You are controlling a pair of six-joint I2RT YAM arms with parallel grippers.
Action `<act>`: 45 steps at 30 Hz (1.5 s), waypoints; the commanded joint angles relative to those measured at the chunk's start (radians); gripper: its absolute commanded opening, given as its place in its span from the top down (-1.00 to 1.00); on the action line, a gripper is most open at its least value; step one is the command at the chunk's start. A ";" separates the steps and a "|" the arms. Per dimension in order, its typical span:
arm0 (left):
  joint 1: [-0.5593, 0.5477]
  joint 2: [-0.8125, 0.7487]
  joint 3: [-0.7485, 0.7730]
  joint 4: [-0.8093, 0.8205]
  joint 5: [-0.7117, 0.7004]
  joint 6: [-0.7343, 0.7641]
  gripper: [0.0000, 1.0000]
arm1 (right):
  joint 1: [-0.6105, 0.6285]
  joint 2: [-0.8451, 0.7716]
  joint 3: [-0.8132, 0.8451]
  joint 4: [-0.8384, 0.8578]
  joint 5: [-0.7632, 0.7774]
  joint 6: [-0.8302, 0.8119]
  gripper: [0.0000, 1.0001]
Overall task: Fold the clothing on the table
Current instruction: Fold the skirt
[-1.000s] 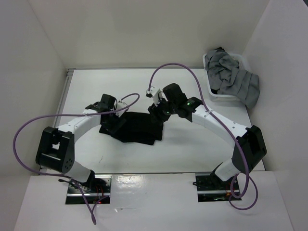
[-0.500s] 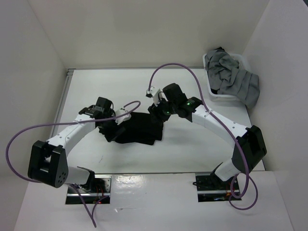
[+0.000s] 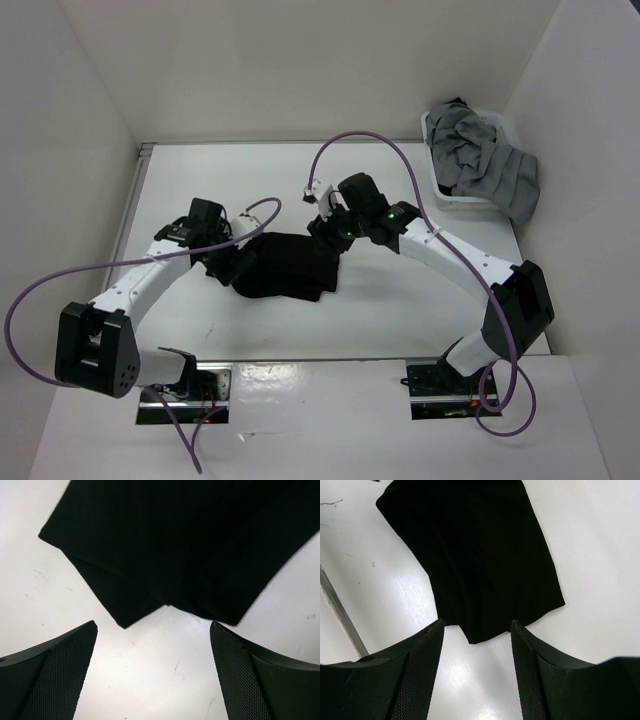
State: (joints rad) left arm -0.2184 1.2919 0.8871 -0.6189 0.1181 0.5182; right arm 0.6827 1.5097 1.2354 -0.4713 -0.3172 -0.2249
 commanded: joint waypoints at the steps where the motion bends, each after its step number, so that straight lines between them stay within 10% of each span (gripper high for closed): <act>1: 0.004 0.059 0.036 0.099 -0.052 -0.084 -0.98 | -0.006 -0.005 -0.007 0.042 0.004 -0.007 -0.23; 45: -0.191 0.124 -0.083 -0.037 -0.001 0.031 -0.93 | -0.006 0.014 -0.007 0.033 0.004 -0.016 -0.23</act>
State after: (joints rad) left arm -0.3981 1.4590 0.8112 -0.6094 0.0944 0.5228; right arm 0.6823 1.5238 1.2339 -0.4725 -0.3172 -0.2302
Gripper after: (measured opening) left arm 0.968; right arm 0.612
